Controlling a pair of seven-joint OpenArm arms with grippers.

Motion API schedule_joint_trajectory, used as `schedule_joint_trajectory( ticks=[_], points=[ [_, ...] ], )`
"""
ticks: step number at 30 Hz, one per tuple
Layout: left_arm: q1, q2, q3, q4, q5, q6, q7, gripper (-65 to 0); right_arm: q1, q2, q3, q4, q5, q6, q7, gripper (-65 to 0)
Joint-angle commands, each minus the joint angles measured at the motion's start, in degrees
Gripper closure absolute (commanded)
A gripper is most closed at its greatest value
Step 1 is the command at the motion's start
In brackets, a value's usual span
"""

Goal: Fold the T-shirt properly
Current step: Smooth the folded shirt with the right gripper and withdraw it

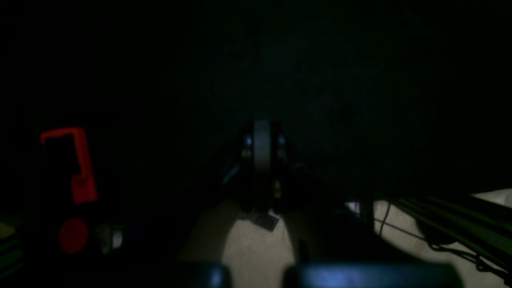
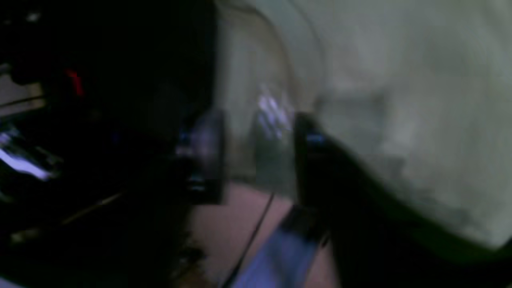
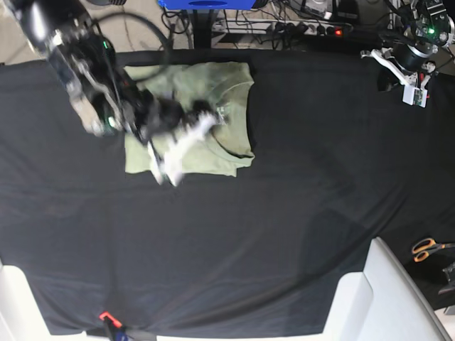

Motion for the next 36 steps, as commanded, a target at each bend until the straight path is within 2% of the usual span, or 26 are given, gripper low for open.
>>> schedule_joint_trajectory(
  ticks=[1,2,5,7,10,11,15,17,19,23,25,30,32,36],
  points=[
    [0.31,-0.77,-0.41,0.87,-0.42,0.17,-0.93,0.0,0.17,-0.68,0.05,1.05,1.36,0.59,0.45,-6.0],
    [0.31,-0.77,-0.33,0.87,-0.42,0.17,-0.93,0.0,-0.54,-0.68,0.05,0.96,1.01,0.59,0.54,0.0],
    [0.31,-0.51,-0.33,1.13,-0.42,0.17,-0.93,0.0,-1.15,-0.94,-0.31,-0.27,0.66,0.59,0.54,-3.2],
    [0.31,-0.51,-0.33,1.40,-0.42,0.17,-0.93,0.0,-1.06,-1.12,-1.19,-2.20,0.66,0.59,0.72,-0.5],
    [0.31,-0.51,-0.33,1.31,-0.42,0.17,-0.93,0.0,0.17,-2.61,-1.80,-7.13,0.31,0.77,0.80,-0.2],
    [0.31,-0.51,-0.33,1.13,-0.42,0.17,-0.93,0.0,0.52,-3.14,-1.80,-9.15,0.31,1.56,0.80,-0.2],
    [0.31,-0.51,-0.33,0.96,-0.42,0.17,-0.93,0.0,2.81,-4.90,-1.80,-17.41,0.31,9.03,3.88,0.0],
    [0.31,-0.42,-0.33,0.96,-0.42,0.17,-0.93,0.0,3.60,-5.25,-1.80,-19.17,0.66,10.61,4.23,0.0],
    [0.31,-0.51,-0.33,0.96,-0.42,0.17,-0.93,0.0,3.42,-5.25,-1.80,-16.45,0.66,10.00,2.83,0.0],
    [0.31,-0.60,-0.41,0.96,-0.42,0.17,-0.93,0.0,2.63,-5.07,-1.63,-7.83,0.66,5.78,-1.04,0.0],
    [0.31,-0.60,-0.33,0.96,-0.42,0.17,-0.93,0.0,3.68,-5.25,-1.63,-6.78,0.66,5.16,-1.75,0.0],
    [0.31,-0.42,-0.33,0.96,-0.42,0.17,-0.93,0.0,8.43,-7.36,-1.80,-16.89,0.31,5.34,-1.57,0.0],
    [0.31,-0.42,-0.33,0.96,-0.42,0.17,-0.93,0.0,9.66,-8.15,-1.89,-21.98,0.22,5.51,0.28,0.0],
    [0.31,-0.42,-0.33,0.87,-0.42,0.17,-0.93,0.0,11.86,-8.24,-1.98,-28.31,0.22,9.91,4.58,0.0]
  ],
)
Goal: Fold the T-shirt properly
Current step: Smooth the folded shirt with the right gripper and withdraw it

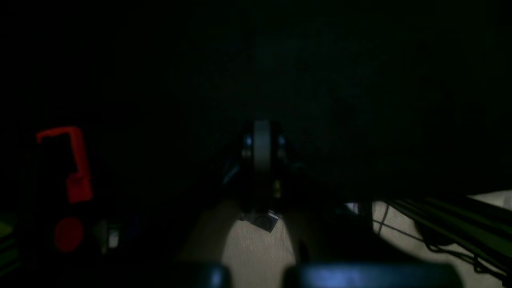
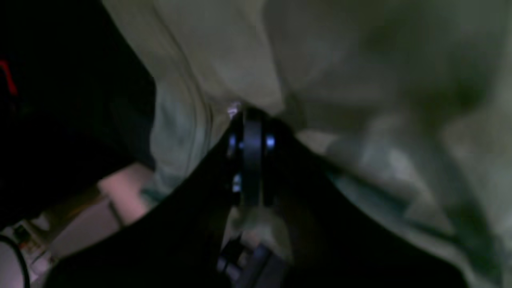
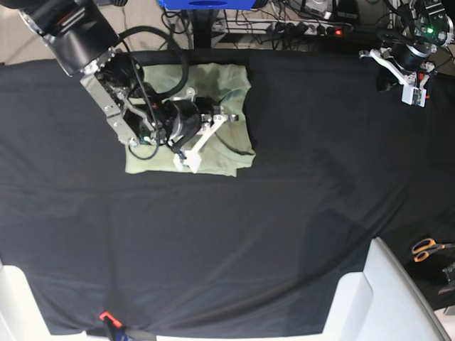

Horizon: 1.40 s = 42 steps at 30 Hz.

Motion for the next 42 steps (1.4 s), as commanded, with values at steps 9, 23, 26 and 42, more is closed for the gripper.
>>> schedule_joint_trajectory(
  ticks=[9,23,26,42],
  points=[
    [0.33,-0.81,-0.37,0.65,-0.40,0.12,-0.91,0.0,5.70,-0.04,0.71,11.22,0.02,-5.46,-4.41,0.0],
    [0.33,-0.81,1.04,0.65,-0.40,0.12,-0.91,0.0,12.82,4.35,0.45,-12.87,-0.07,-0.54,12.47,0.0],
    [0.33,-1.08,3.06,0.65,-0.40,0.12,-0.91,0.0,11.94,5.85,0.54,-7.86,0.37,-0.54,11.59,0.0],
    [0.25,-1.25,6.75,12.52,-11.74,0.03,-0.20,-2.8,-12.76,12.97,19.18,24.40,-0.07,-6.34,8.08,0.0]
  ],
)
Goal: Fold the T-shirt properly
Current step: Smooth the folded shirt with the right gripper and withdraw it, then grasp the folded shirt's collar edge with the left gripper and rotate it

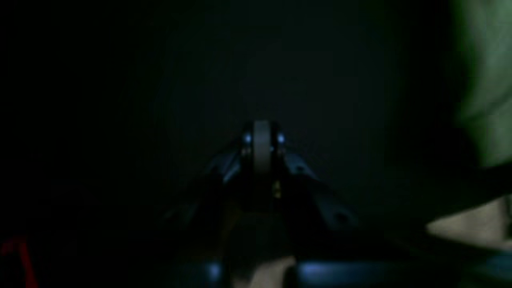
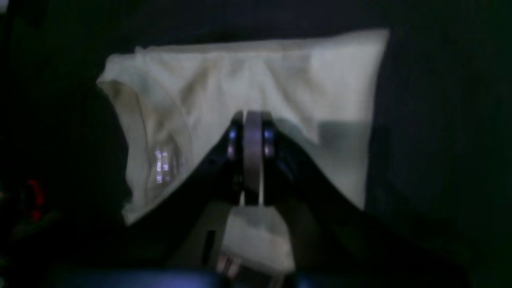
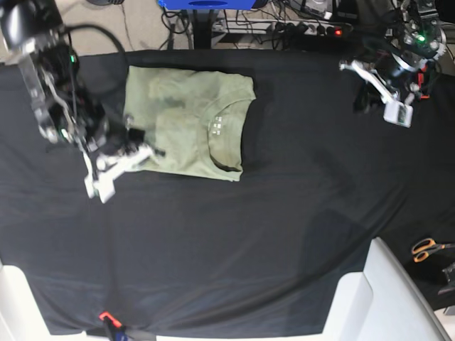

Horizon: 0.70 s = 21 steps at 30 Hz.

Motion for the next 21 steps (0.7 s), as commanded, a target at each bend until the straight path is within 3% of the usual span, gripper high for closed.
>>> schedule_joint_trajectory(
  ticks=[1,6,11,17,21],
  points=[
    [-0.68,-1.17,0.26,1.07,-3.48,0.08,-0.20,-13.5,-0.60,1.45,2.00,0.84,-0.24,-0.24,0.82,0.0],
    [-6.65,-3.98,6.59,-2.01,-15.08,-0.45,8.07,-64.0,-4.99,3.56,4.73,0.67,-0.33,-0.16,1.26,0.0],
    [-11.58,-3.63,15.30,-7.11,-17.45,-8.19,8.42,-65.0,-7.63,5.50,4.64,0.40,-0.33,-0.16,5.74,0.0],
    [-16.41,-0.90,23.30,-15.29,-17.28,-8.27,8.33,-65.0,-8.16,6.38,4.46,0.40,-0.33,-0.16,5.83,0.0],
    [-19.05,0.33,26.90,-20.47,-17.28,-6.60,8.24,-65.0,-8.16,6.38,4.64,0.31,-0.33,-0.16,5.92,0.0]
  ],
)
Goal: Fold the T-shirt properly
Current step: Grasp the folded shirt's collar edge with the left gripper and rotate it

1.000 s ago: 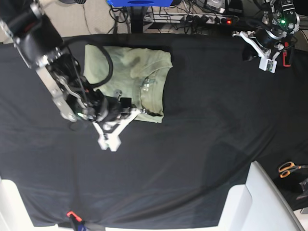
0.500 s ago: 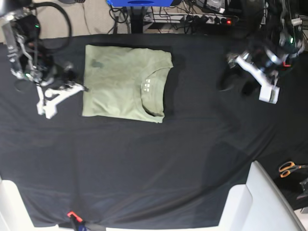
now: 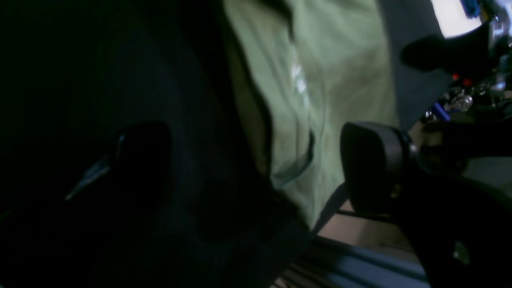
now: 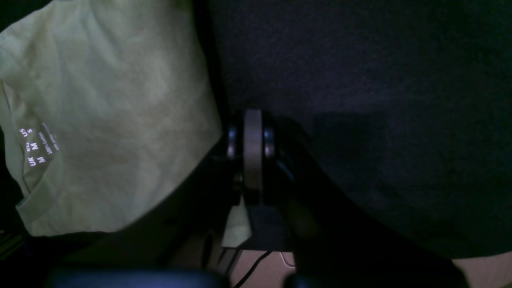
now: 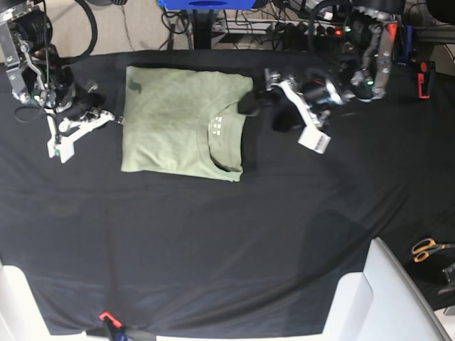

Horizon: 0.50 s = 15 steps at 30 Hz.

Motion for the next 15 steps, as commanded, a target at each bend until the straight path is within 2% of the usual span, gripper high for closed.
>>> schedule_joint_trajectory(
  ticks=[1,5,15],
  points=[
    [-1.31,-0.11,0.85,-0.09,-1.39,-0.22,-1.33,-65.0,0.32,0.72,0.53,0.88,0.20,0.39,0.61,0.0],
    [-3.50,0.33,4.28,-4.04,-1.30,1.80,-1.42,-65.0,0.32,0.63,0.53,0.88,0.20,0.39,0.61,0.0],
    [-7.72,3.67,10.44,-11.69,-1.30,1.80,-1.42,-65.0,0.23,0.54,0.27,0.88,0.20,0.39,0.61,0.0]
  ],
)
